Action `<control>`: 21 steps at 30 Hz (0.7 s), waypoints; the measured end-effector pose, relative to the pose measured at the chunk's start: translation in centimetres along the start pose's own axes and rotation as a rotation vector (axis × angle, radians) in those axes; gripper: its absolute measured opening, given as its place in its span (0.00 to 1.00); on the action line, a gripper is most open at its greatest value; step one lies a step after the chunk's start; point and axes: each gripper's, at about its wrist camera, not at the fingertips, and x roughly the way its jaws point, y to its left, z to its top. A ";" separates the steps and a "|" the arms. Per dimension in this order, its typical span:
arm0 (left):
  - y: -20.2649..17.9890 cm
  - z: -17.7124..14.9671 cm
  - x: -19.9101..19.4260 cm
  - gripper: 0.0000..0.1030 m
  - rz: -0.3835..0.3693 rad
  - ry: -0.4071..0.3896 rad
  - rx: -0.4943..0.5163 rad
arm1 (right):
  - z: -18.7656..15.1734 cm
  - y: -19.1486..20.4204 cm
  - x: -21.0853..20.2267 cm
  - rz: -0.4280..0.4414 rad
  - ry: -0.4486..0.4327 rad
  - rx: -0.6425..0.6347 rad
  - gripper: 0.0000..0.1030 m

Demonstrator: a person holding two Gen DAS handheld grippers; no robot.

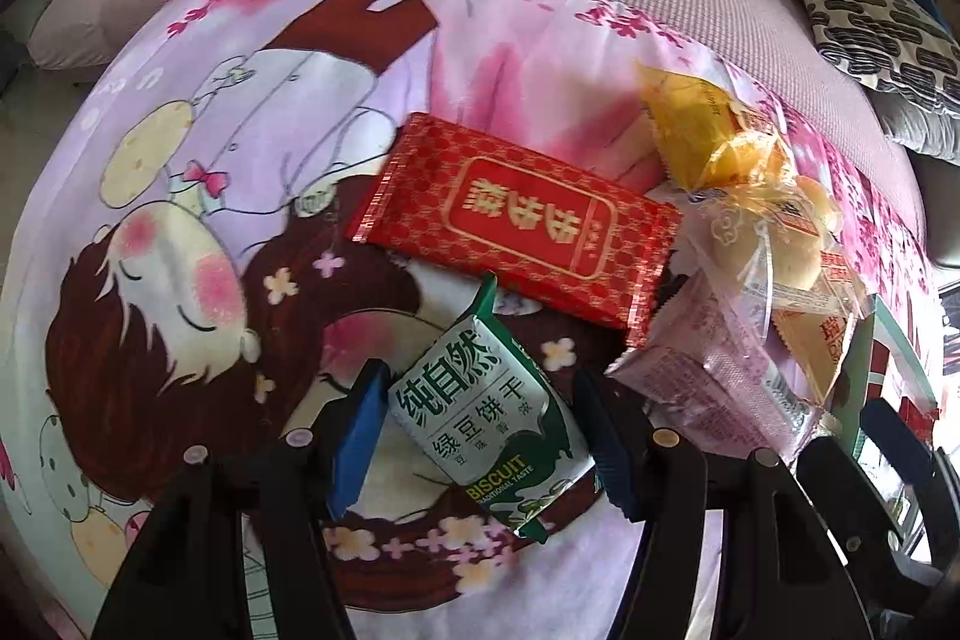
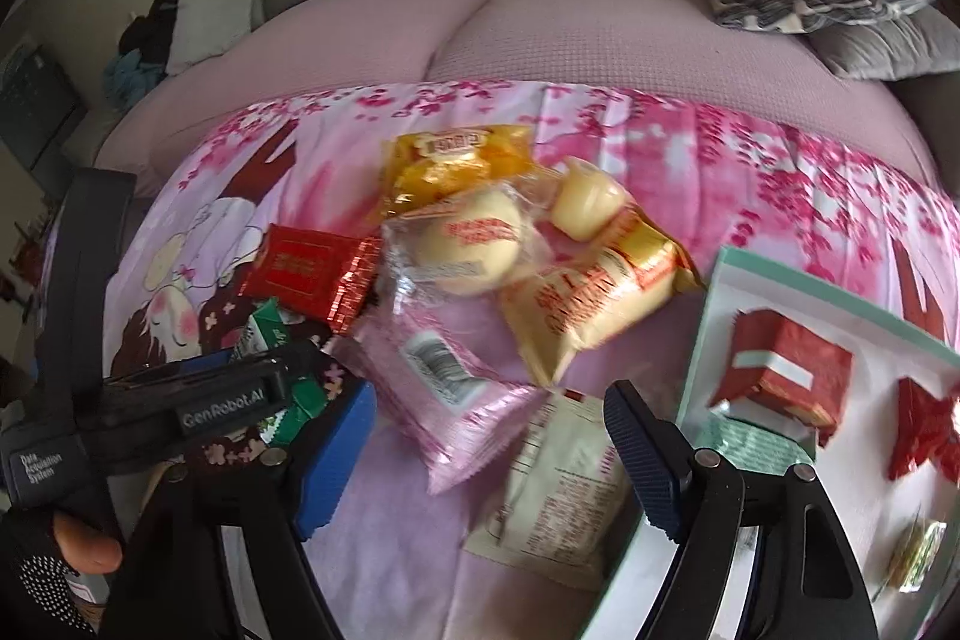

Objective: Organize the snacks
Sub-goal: 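Move the left tool to the green Biscuit pack and grasp it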

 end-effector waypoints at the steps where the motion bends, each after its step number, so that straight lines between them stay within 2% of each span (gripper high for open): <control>1: 0.3 0.0 0.0 0.62 -0.003 0.001 -0.005 | 0.3 0.4 0.2 -0.001 0.007 -0.014 0.76; 3: 0.8 0.1 0.0 0.62 -0.015 0.005 -0.012 | 0.7 1.4 0.6 -0.003 0.017 -0.048 0.71; 9: 1.7 0.0 -0.4 0.63 -0.034 0.012 -0.027 | 1.5 3.2 2.7 0.016 0.065 -0.126 0.66; 16: 1.7 -0.1 -0.4 0.64 -0.036 0.024 -0.030 | 1.2 2.9 4.2 0.022 0.123 -0.123 0.59; 17: 1.8 -0.1 -0.5 0.65 -0.038 0.025 -0.035 | 1.0 2.9 4.1 0.032 0.129 -0.119 0.58; 19: 1.8 0.0 -0.4 0.72 -0.044 0.031 -0.047 | 0.5 3.0 4.1 0.050 0.142 -0.116 0.58; 21: 2.0 -0.2 -0.6 0.72 -0.045 0.029 -0.053 | 0.1 3.3 4.0 0.067 0.152 -0.116 0.58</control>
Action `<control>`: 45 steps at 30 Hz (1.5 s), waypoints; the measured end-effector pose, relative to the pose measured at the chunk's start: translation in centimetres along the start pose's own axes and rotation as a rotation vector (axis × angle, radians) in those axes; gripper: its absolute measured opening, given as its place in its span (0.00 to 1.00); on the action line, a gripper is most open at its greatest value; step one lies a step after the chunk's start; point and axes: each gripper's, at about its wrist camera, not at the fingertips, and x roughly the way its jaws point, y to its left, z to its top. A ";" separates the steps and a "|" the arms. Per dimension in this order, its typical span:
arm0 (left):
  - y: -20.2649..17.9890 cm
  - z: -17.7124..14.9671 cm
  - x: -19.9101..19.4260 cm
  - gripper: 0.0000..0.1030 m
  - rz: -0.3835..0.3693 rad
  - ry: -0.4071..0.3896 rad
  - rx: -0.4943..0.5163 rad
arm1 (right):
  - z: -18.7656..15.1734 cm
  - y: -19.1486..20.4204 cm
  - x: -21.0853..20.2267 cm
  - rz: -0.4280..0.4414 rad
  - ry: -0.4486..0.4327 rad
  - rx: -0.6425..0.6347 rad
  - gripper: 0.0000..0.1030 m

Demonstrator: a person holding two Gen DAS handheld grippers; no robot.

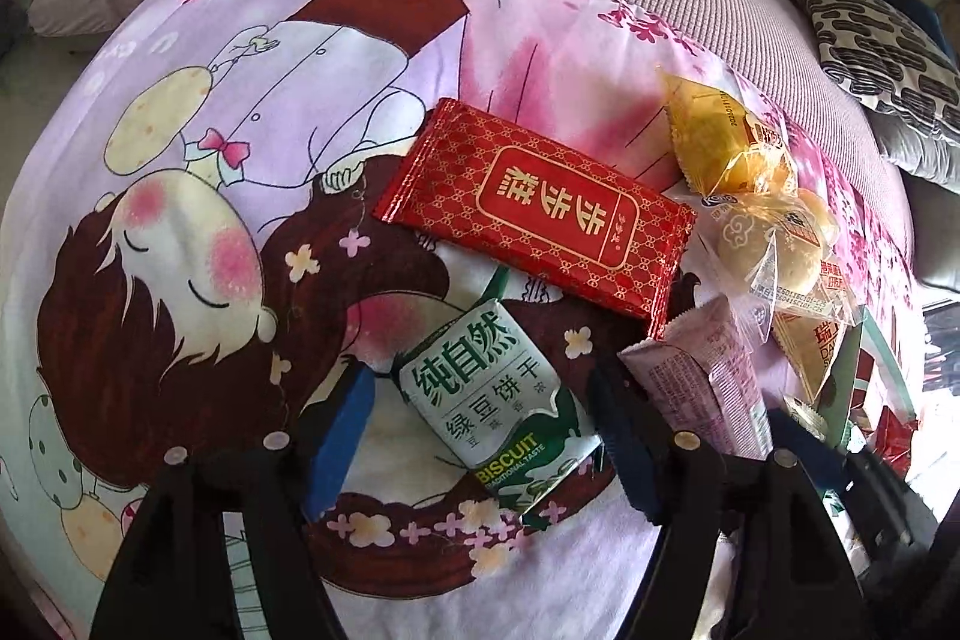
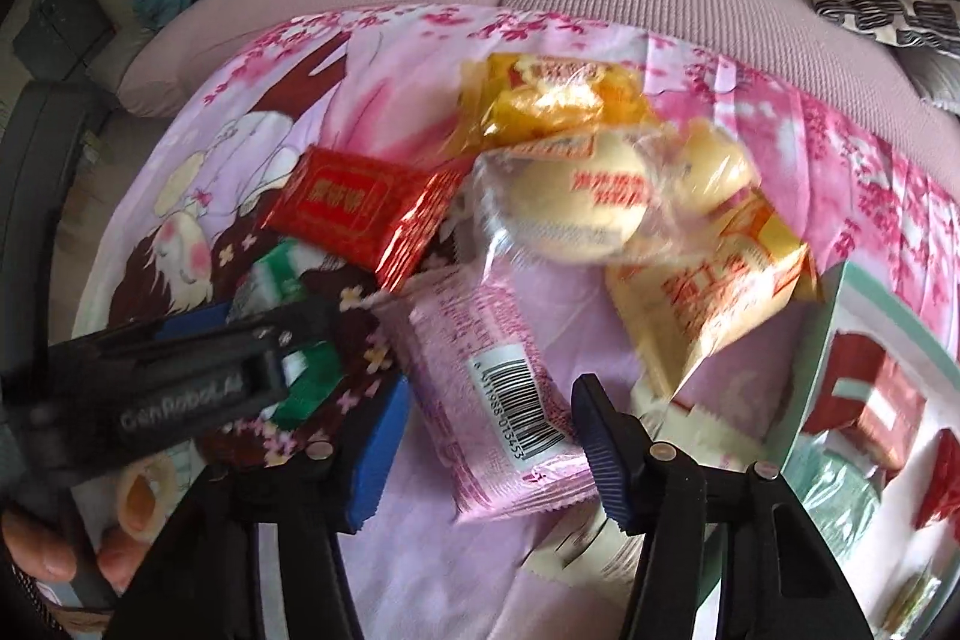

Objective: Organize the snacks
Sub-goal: 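Move the left tool to the green Biscuit pack and grasp it, then grasp the pink barcode bag with the right tool while the left tool holds the green Biscuit pack, then carry the green Biscuit pack and pink bag into the tray and open both tools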

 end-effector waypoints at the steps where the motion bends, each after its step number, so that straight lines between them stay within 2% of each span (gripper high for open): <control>1: 0.0 0.0 0.0 0.72 0.000 -0.001 -0.001 | -0.2 0.2 0.1 0.010 0.004 -0.001 0.58; 6: -0.3 -0.1 0.2 0.72 0.009 -0.008 0.007 | -0.7 0.9 1.0 -0.017 0.023 -0.007 0.52; 9: -0.7 0.0 0.8 0.66 0.016 -0.009 0.018 | -0.7 0.8 1.5 -0.016 0.021 0.004 0.51; 15: -1.8 0.0 1.3 0.63 0.075 -0.024 0.052 | -0.8 0.7 2.3 -0.016 0.016 0.023 0.50; 19: -2.0 0.0 1.1 0.60 0.085 -0.031 0.051 | -0.8 0.8 2.3 -0.024 0.001 0.030 0.47; 20: -2.0 -0.1 1.1 0.58 0.088 -0.033 0.052 | -1.0 0.6 2.1 -0.021 -0.005 0.037 0.47; 22: -2.1 -0.3 1.0 0.48 0.097 -0.037 0.050 | -1.2 0.4 1.9 -0.018 -0.014 0.047 0.44; 24: -2.1 -0.6 0.8 0.46 0.095 -0.040 0.046 | -1.4 0.3 1.6 -0.024 -0.022 0.051 0.42; 35: -2.7 -1.4 -0.3 0.43 0.095 -0.060 0.056 | -2.9 -1.4 -0.9 0.000 -0.059 0.120 0.40; 45: -4.8 -2.3 -2.9 0.42 0.078 -0.136 0.105 | -4.2 -2.3 -4.5 0.018 -0.125 0.159 0.40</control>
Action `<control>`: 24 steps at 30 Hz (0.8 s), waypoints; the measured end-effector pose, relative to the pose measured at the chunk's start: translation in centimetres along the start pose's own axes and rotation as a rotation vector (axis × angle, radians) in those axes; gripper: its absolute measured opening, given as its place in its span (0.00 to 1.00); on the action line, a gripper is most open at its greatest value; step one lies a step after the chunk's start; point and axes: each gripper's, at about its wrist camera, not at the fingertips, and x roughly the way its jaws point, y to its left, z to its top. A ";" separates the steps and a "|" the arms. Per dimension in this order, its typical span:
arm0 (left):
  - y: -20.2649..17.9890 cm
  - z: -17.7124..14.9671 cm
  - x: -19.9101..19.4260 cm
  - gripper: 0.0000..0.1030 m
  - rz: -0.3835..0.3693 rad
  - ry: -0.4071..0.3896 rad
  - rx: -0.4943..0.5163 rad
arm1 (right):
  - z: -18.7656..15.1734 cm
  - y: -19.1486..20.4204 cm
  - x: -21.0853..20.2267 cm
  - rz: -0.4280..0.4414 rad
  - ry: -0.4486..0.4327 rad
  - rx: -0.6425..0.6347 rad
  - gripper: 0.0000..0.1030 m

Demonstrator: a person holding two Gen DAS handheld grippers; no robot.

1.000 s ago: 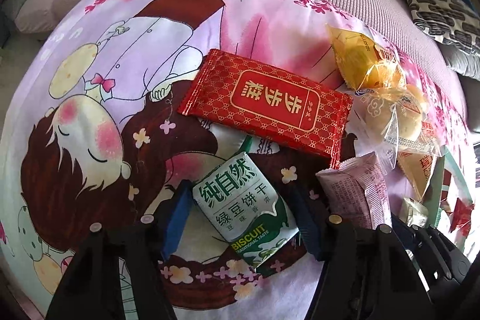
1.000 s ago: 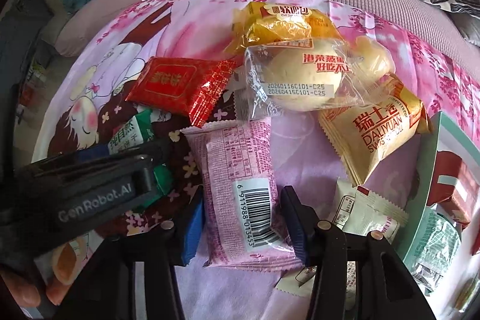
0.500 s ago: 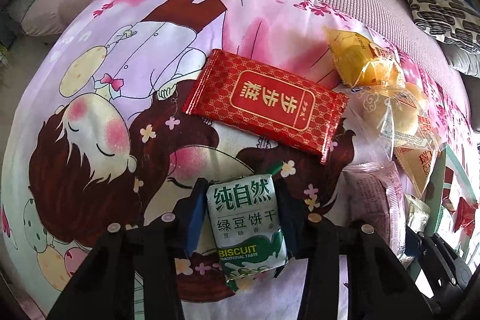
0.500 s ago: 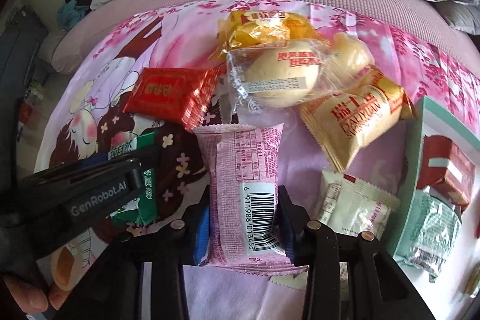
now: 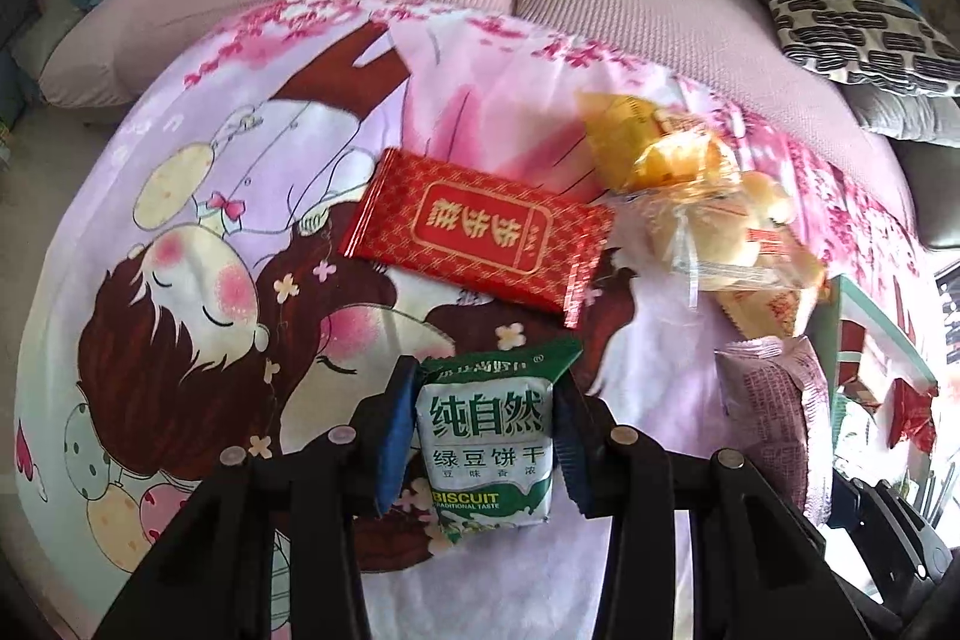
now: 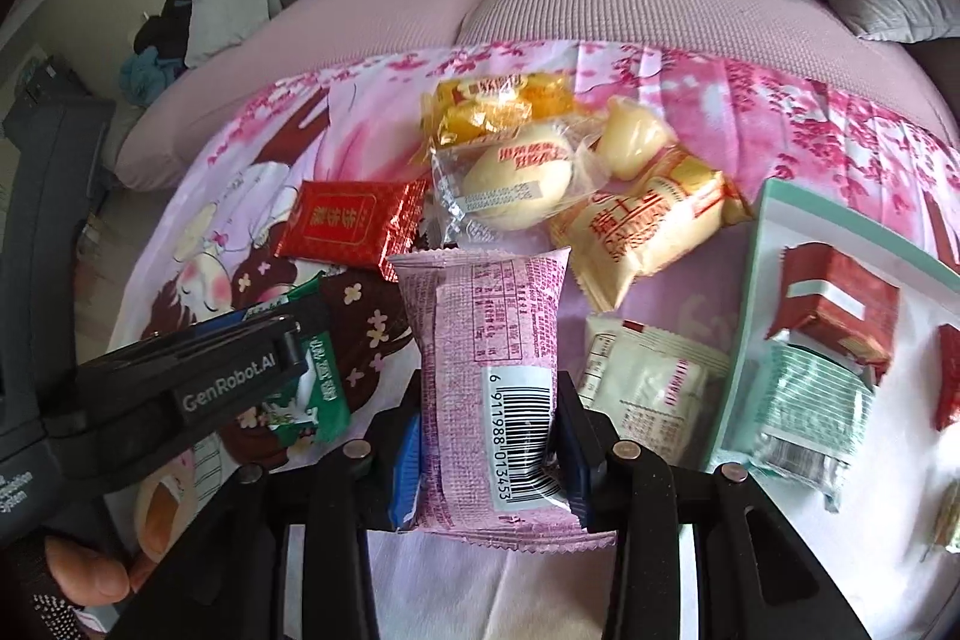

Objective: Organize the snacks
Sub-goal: 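Carry the green Biscuit pack and pink bag into the tray and open both tools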

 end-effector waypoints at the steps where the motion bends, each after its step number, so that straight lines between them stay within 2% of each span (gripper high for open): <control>1: -0.2 0.0 -0.3 0.42 -0.003 -0.009 0.004 | -0.1 -0.2 -0.5 0.001 -0.009 0.005 0.40; 14: -3.3 -0.2 -4.9 0.42 -0.044 -0.126 0.077 | -1.2 -4.2 -4.7 -0.022 -0.094 0.114 0.40; 20: -7.3 -0.9 -6.8 0.42 -0.106 -0.166 0.171 | -1.7 -8.1 -7.0 -0.065 -0.138 0.202 0.40; 24: -10.8 -2.1 -7.6 0.42 -0.176 -0.165 0.264 | -2.4 -12.1 -8.7 -0.127 -0.166 0.294 0.40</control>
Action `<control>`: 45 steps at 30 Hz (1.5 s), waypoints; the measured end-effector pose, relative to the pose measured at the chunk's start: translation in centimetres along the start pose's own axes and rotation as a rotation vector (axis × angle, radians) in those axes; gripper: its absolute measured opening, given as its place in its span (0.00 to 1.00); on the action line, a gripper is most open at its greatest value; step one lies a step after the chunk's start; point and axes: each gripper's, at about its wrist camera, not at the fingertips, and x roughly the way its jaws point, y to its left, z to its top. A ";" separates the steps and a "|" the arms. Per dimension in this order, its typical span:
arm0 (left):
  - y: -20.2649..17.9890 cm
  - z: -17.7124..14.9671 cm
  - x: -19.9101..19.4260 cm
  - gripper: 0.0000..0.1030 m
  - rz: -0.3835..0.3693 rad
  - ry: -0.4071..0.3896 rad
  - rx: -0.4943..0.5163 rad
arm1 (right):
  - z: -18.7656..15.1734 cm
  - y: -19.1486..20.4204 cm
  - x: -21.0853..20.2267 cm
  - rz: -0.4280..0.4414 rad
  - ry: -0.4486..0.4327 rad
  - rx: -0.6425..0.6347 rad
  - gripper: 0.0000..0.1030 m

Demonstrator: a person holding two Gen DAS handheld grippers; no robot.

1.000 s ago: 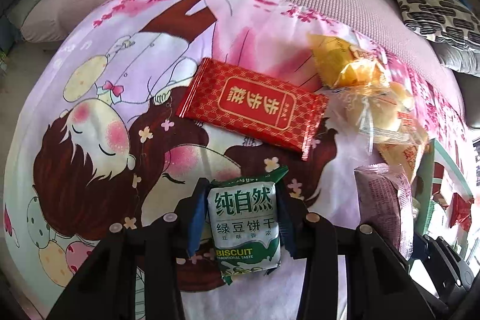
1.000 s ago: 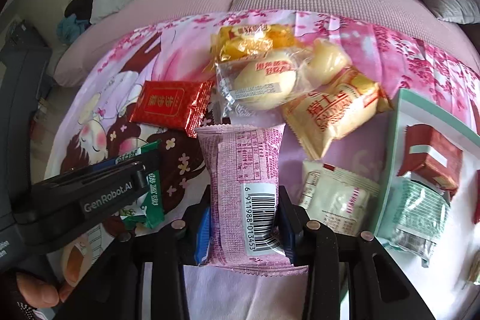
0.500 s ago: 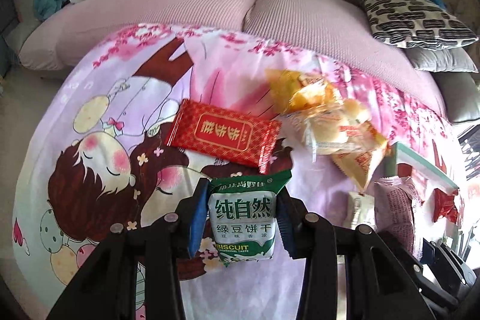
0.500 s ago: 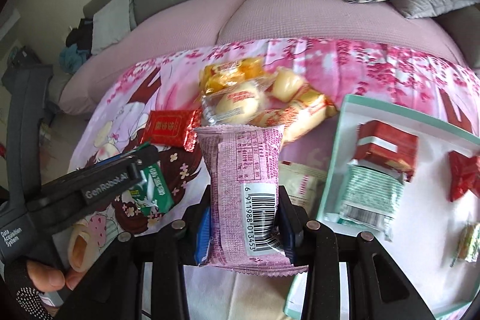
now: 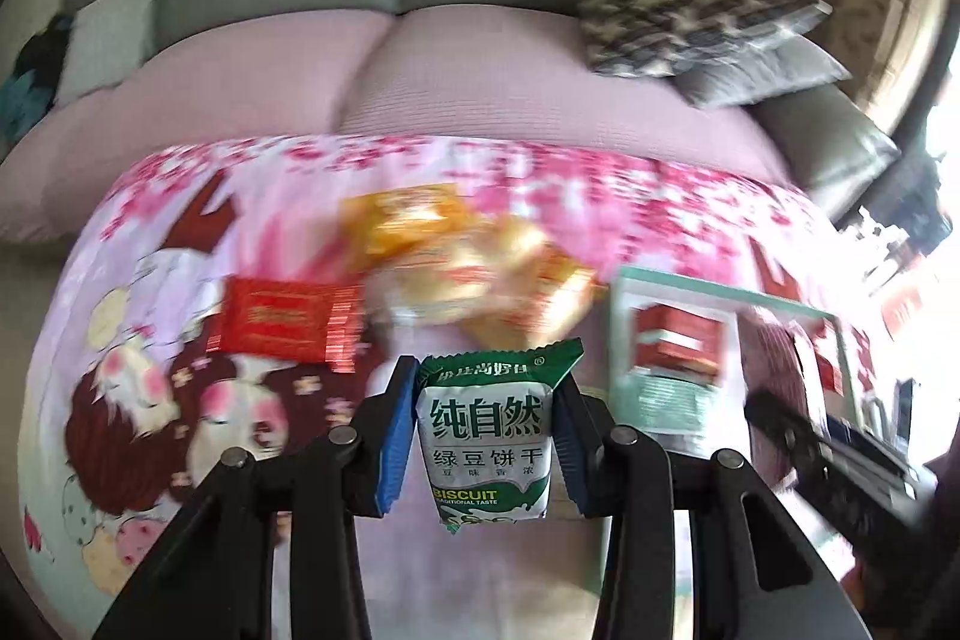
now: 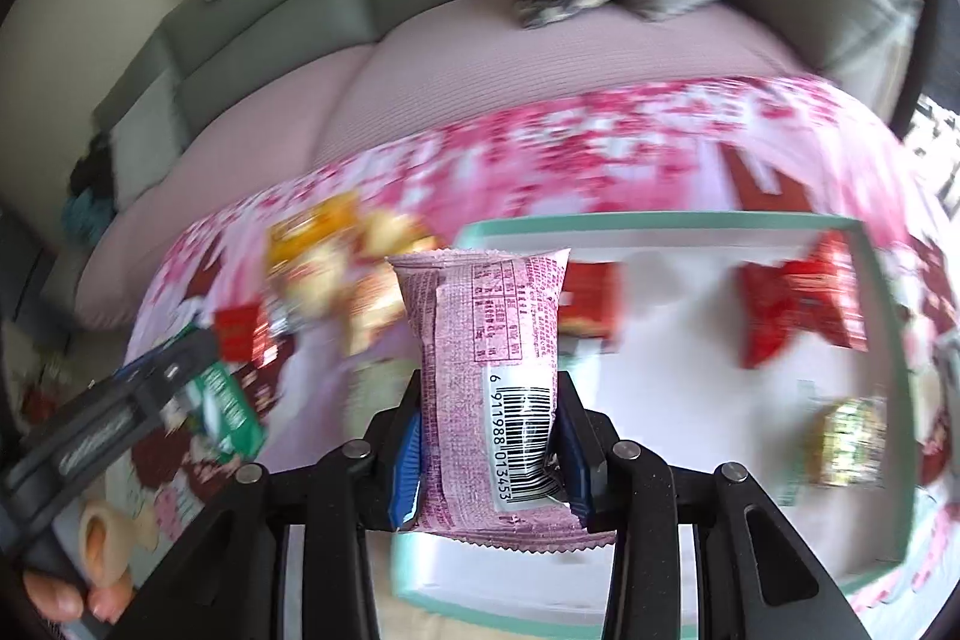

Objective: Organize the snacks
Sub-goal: 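Carry the green Biscuit pack and pink bag into the tray and open both tools, then withdraw both open tools from the tray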

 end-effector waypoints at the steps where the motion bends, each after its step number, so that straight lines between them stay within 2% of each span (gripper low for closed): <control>1: -1.1 -0.1 0.0 0.42 -0.020 0.001 0.025 | 0.2 -1.1 -0.3 -0.015 -0.007 0.025 0.40; 10: -8.9 -2.0 0.7 0.42 -0.154 0.049 0.207 | 0.3 -8.1 -2.3 -0.115 -0.055 0.173 0.40; 17: -11.9 -4.0 2.5 0.42 -0.170 0.101 0.266 | -0.3 -9.9 -2.7 -0.137 -0.041 0.206 0.40; 29: -13.5 -5.5 5.1 0.42 -0.157 0.156 0.296 | -0.8 -9.6 -1.0 -0.148 0.030 0.180 0.40; 37: -13.6 -5.6 5.7 0.43 -0.143 0.150 0.289 | -1.1 -9.5 -0.1 -0.136 0.074 0.175 0.42; 40: -13.4 -5.5 5.5 0.50 -0.149 0.150 0.278 | -1.2 -9.9 0.1 -0.141 0.088 0.191 0.42; 45: -13.3 -5.3 4.7 0.52 -0.144 0.128 0.278 | -1.1 -10.3 -0.3 -0.134 0.077 0.208 0.45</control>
